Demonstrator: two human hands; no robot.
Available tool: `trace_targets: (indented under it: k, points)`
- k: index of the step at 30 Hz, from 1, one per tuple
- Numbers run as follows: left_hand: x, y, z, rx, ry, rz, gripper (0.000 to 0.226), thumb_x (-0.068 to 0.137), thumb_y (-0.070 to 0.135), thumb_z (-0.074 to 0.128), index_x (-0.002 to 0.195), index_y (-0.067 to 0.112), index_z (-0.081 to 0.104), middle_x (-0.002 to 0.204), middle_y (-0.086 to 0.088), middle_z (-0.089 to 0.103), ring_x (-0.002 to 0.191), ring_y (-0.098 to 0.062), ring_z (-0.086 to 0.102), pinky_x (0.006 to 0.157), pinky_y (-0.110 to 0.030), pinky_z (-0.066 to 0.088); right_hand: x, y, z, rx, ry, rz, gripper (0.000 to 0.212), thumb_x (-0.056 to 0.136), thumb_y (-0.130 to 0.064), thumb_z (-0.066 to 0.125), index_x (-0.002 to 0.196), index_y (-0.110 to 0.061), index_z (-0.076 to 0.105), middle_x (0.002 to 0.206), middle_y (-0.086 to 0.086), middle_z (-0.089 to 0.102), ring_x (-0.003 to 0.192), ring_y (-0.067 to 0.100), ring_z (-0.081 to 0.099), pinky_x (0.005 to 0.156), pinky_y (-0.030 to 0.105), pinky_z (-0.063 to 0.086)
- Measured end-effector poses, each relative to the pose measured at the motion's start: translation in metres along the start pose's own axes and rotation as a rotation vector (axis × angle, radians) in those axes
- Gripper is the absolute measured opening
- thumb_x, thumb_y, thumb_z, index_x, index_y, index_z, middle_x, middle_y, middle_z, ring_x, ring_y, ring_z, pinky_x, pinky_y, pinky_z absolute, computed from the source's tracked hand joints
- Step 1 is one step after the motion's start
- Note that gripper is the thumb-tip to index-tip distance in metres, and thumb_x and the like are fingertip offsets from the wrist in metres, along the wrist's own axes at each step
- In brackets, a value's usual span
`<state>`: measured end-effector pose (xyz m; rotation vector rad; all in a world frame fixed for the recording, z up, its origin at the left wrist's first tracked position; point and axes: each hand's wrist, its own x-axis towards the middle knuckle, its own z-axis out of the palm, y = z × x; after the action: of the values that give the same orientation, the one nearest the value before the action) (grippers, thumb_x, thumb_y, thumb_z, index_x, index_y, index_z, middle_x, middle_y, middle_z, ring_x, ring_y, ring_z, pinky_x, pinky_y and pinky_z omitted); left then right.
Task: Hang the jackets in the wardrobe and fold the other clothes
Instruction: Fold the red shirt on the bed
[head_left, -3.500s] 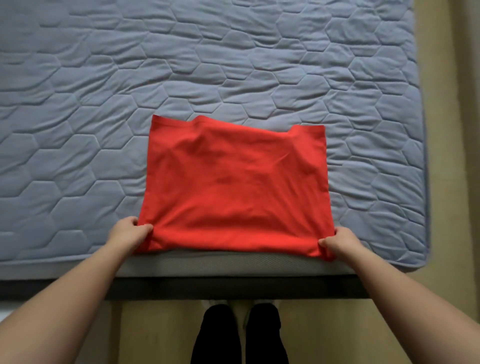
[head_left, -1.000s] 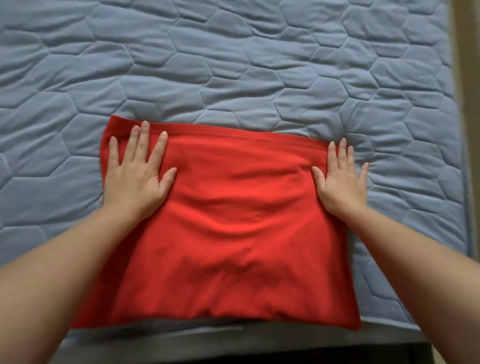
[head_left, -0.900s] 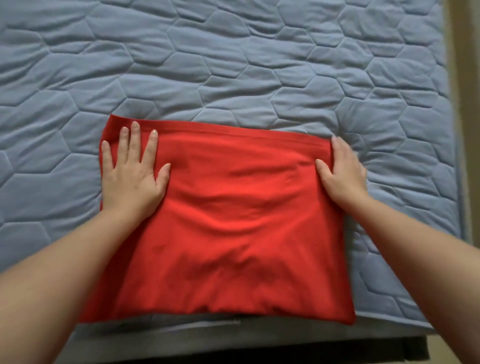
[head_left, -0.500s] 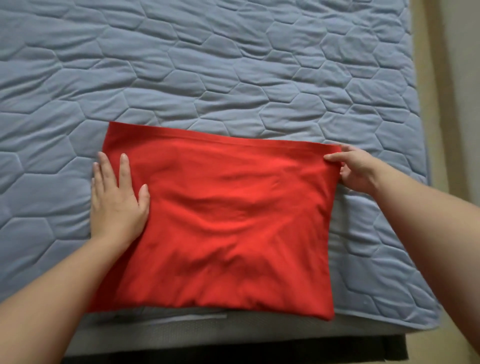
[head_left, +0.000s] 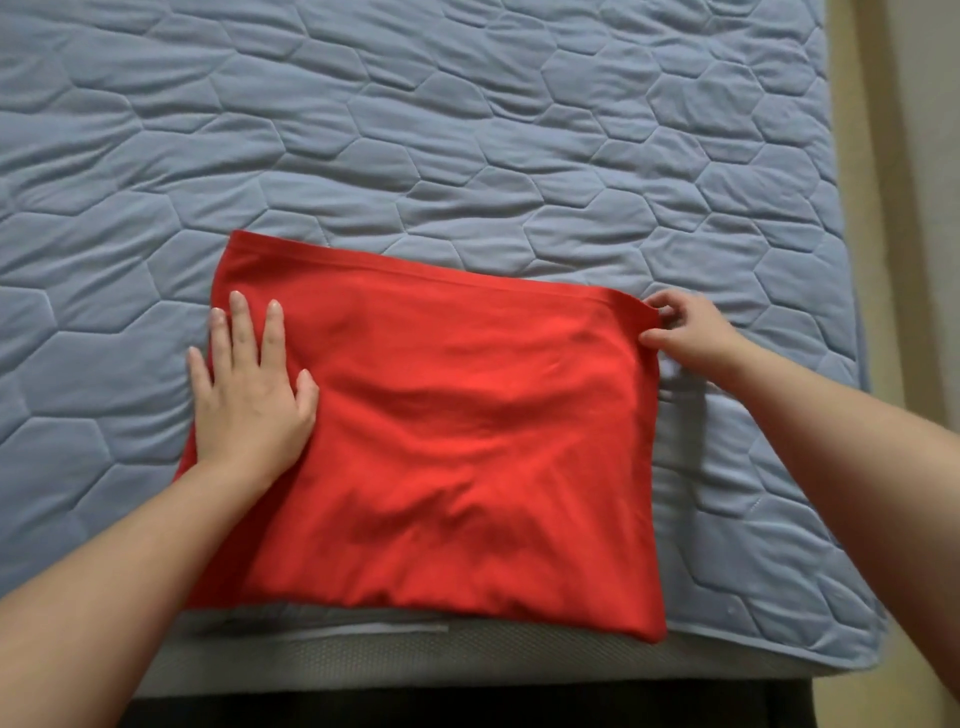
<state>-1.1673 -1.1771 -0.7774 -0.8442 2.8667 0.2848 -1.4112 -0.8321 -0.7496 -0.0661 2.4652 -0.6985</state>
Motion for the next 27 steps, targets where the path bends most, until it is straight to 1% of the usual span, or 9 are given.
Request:
trace_targets:
  k: [3, 5, 7, 10, 14, 16, 23, 25, 27]
  points:
    - [-0.001, -0.004, 0.001, 0.036, 0.003, 0.033, 0.073, 0.084, 0.036, 0.035, 0.151, 0.012, 0.020, 0.159, -0.017, 0.007, 0.147, -0.033, 0.006, 0.113, -0.060, 0.007, 0.011, 0.001, -0.004, -0.230, 0.078, 0.009, 0.016, 0.086, -0.017, 0.066, 0.099, -0.007, 0.063, 0.118, 0.024, 0.055, 0.099, 0.028, 0.054, 0.083, 0.033, 0.045]
    - [-0.005, -0.002, 0.003, 0.067, 0.010, 0.030, 0.073, 0.084, 0.036, 0.033, 0.151, 0.012, 0.021, 0.159, -0.018, 0.008, 0.146, -0.034, 0.007, 0.112, -0.062, 0.005, 0.011, -0.005, -0.004, -0.405, 0.186, 0.149, 0.026, 0.090, -0.030, 0.062, 0.110, -0.013, 0.062, 0.128, 0.020, 0.048, 0.119, 0.034, 0.048, 0.098, 0.045, 0.039]
    - [-0.015, 0.002, 0.004, 0.079, 0.003, 0.001, 0.073, 0.085, 0.038, 0.032, 0.151, 0.012, 0.020, 0.159, -0.018, 0.006, 0.146, -0.035, 0.006, 0.112, -0.062, 0.005, 0.000, -0.021, 0.005, -0.450, 0.291, 0.172, 0.034, 0.092, -0.030, 0.056, 0.122, -0.015, 0.055, 0.135, 0.017, 0.043, 0.127, 0.037, 0.040, 0.103, 0.051, 0.033]
    - [-0.042, 0.014, 0.004, 0.073, 0.001, 0.013, 0.073, 0.086, 0.043, 0.031, 0.151, 0.013, 0.020, 0.159, -0.017, 0.006, 0.146, -0.035, 0.006, 0.112, -0.062, 0.006, -0.027, -0.052, 0.037, -0.462, 0.276, -0.090, 0.050, 0.092, -0.028, 0.052, 0.139, -0.015, 0.042, 0.150, 0.012, 0.032, 0.140, 0.029, 0.028, 0.109, 0.050, 0.027]
    - [-0.073, 0.043, 0.015, 0.045, 0.014, 0.129, 0.072, 0.086, 0.048, 0.029, 0.151, 0.017, 0.021, 0.159, -0.015, 0.010, 0.146, -0.034, 0.010, 0.113, -0.062, 0.006, -0.069, -0.094, 0.108, -0.533, 0.129, -0.576, 0.058, 0.093, -0.042, 0.041, 0.148, -0.026, 0.031, 0.160, 0.000, 0.017, 0.148, 0.021, 0.011, 0.115, 0.055, 0.008]
    - [-0.071, 0.044, 0.026, 0.042, -0.004, 0.114, 0.072, 0.087, 0.050, 0.027, 0.152, 0.020, 0.020, 0.159, -0.013, 0.009, 0.147, -0.032, 0.008, 0.114, -0.060, 0.005, -0.075, -0.101, 0.144, -0.608, 0.088, -0.677, 0.060, 0.092, -0.050, 0.032, 0.150, -0.032, 0.026, 0.161, -0.002, 0.013, 0.149, 0.023, 0.008, 0.114, 0.059, 0.006]
    - [-0.071, 0.033, 0.057, 0.069, 0.024, 0.131, 0.068, 0.089, 0.045, 0.032, 0.151, 0.020, 0.020, 0.160, -0.012, 0.010, 0.147, -0.029, 0.009, 0.115, -0.056, 0.003, -0.045, -0.075, 0.185, -0.810, 0.098, -0.576, 0.061, 0.093, -0.055, 0.024, 0.151, -0.040, 0.011, 0.162, 0.000, 0.003, 0.149, 0.027, 0.001, 0.112, 0.063, 0.001]
    - [-0.087, 0.034, 0.051, 0.062, 0.005, 0.152, 0.063, 0.092, 0.038, 0.041, 0.150, 0.019, 0.027, 0.158, -0.012, 0.016, 0.146, -0.028, 0.017, 0.115, -0.055, 0.011, -0.047, -0.079, 0.182, -0.829, 0.038, -0.556, 0.061, 0.094, -0.054, 0.025, 0.151, -0.040, 0.008, 0.162, 0.001, 0.000, 0.149, 0.028, -0.001, 0.112, 0.064, 0.001]
    - [-0.114, 0.042, 0.037, -0.005, -0.019, 0.127, 0.056, 0.087, 0.024, 0.059, 0.141, 0.018, 0.046, 0.150, -0.012, 0.037, 0.137, -0.029, 0.037, 0.110, -0.051, 0.031, -0.048, -0.087, 0.174, -0.843, -0.057, -0.516, 0.062, 0.096, -0.053, 0.029, 0.151, -0.040, 0.003, 0.162, 0.000, -0.005, 0.148, 0.028, -0.005, 0.112, 0.065, 0.002]
